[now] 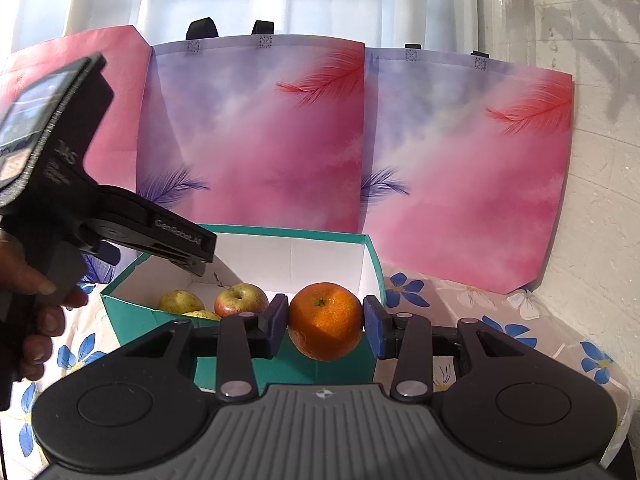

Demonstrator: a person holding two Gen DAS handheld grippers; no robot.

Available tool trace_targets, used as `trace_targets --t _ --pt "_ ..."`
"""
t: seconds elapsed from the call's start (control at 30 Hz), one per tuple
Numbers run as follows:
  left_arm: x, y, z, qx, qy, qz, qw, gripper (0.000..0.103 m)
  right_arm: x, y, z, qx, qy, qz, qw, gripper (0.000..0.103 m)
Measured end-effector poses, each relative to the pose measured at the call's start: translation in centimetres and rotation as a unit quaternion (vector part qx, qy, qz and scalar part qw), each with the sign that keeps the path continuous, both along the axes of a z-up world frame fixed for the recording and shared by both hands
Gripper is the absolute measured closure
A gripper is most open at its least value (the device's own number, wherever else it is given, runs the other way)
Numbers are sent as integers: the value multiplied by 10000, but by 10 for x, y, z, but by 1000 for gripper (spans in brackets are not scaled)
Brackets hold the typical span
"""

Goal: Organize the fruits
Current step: 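Lower the second mandarin into the box and open the right tool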

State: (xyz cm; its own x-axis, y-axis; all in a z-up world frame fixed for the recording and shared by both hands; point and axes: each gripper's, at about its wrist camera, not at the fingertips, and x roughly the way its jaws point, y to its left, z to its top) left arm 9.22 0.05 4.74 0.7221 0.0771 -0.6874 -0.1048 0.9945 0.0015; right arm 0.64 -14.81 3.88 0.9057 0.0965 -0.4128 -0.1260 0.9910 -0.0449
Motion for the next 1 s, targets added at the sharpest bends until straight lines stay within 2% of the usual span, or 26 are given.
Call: trace_targets --t 0.1,0.2,0.57,1.0 --pt "-20 4 8 21 -193 56 9998 2 2 4 3 -46 -79 57 9999 63" --pt "-27 11 11 10 -221 128 9997 2 9 6 5 -60 -99 94 9999 63" --pt "-38 34 -5 9 65 511 9987 2 36 18 3 -133 -29 240 9996 63" --pt "-46 44 -14 58 216 648 9976 2 58 21 -8 -196 209 310 9991 62"
